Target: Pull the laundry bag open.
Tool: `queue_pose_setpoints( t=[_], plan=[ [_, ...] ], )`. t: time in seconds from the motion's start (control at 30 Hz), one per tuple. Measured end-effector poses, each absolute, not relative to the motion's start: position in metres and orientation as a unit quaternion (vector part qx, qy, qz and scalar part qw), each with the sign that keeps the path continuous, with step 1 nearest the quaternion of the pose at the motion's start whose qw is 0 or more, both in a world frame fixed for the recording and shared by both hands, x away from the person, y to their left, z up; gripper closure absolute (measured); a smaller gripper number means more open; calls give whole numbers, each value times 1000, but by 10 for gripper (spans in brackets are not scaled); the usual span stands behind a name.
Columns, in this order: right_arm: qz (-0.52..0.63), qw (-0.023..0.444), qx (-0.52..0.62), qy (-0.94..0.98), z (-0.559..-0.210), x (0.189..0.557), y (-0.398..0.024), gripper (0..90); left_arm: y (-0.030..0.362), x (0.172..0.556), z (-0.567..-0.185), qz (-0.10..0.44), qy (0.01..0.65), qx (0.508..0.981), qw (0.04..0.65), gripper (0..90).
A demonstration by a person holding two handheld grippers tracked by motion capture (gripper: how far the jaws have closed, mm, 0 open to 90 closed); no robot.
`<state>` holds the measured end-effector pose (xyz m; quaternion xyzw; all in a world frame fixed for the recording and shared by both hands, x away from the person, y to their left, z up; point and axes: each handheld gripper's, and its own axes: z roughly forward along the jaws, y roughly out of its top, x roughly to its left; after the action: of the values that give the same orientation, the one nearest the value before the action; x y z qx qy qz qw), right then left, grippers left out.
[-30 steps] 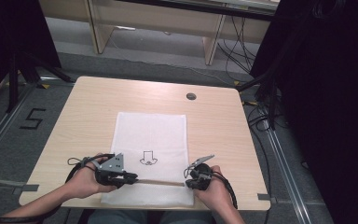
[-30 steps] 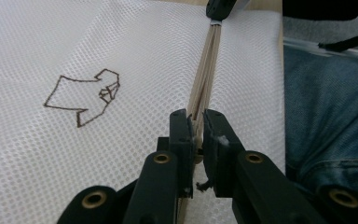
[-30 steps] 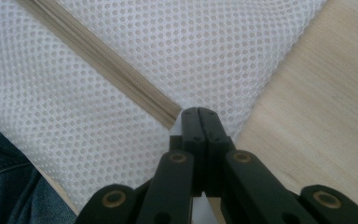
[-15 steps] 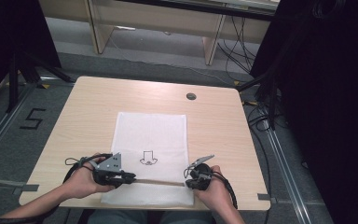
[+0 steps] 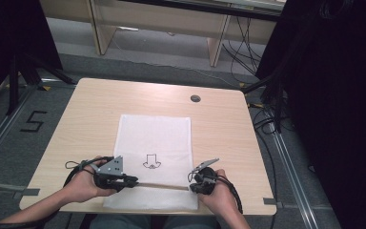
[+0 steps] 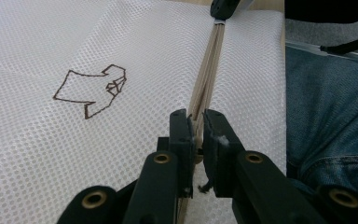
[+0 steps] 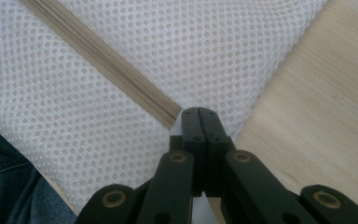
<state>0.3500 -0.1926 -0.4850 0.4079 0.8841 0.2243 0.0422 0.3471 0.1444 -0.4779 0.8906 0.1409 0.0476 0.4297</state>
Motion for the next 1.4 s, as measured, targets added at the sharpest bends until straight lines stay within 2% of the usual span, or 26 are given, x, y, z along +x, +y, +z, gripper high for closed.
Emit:
queue_pose_setpoints(
  t=[1.4],
  plan=[
    [223,43,409,884,-485,350,-192,900,157,347,-478,52,154,886,434,823]
  ],
)
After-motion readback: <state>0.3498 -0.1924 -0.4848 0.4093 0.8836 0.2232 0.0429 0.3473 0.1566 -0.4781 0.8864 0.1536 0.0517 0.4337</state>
